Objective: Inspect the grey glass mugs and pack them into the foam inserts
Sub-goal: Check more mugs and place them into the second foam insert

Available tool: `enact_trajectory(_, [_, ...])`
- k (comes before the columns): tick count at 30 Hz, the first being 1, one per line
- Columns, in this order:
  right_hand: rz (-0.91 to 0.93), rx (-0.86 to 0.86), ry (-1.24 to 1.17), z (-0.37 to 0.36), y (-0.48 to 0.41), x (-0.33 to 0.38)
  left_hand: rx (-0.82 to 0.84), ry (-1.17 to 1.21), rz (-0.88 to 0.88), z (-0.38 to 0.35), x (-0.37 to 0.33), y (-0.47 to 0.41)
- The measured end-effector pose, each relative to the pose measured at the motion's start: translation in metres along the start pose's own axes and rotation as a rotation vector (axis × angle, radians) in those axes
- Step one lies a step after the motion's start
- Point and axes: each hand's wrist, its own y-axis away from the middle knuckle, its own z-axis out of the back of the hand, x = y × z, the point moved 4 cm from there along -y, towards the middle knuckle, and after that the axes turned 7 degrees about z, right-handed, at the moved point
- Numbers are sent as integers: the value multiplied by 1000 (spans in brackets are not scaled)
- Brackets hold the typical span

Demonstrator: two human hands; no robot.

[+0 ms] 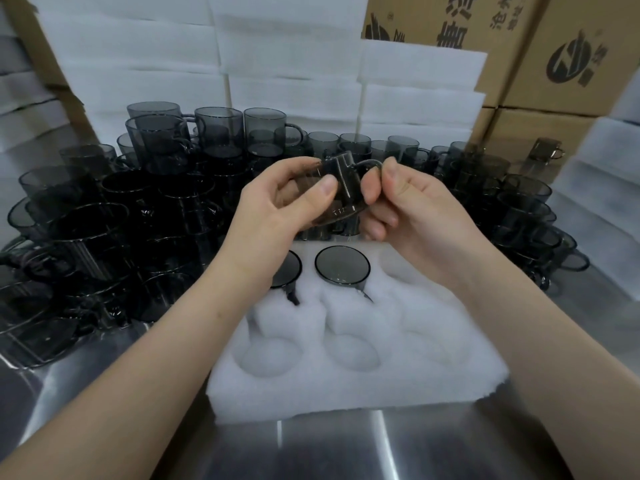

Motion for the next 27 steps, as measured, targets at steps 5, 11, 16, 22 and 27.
enact_trajectory(5, [-61, -30, 67, 6, -1, -1, -17, -125, -94, -2, -4, 4])
enact_trajectory(11, [-60, -146, 363, 7, 0, -4, -45, -394, -177, -6, -7, 7])
enact_trajectory(16, [-33, -252, 183, 7, -2, -5, -27, -404, -178, -8, -5, 5])
enact_trajectory(22, [-20, -155, 183, 9, -2, -5, 70, -296, -163, -10, -4, 6])
enact_trajectory(27, [-88, 27, 46, -3, 1, -6, 129, -377, -176, -12, -3, 7])
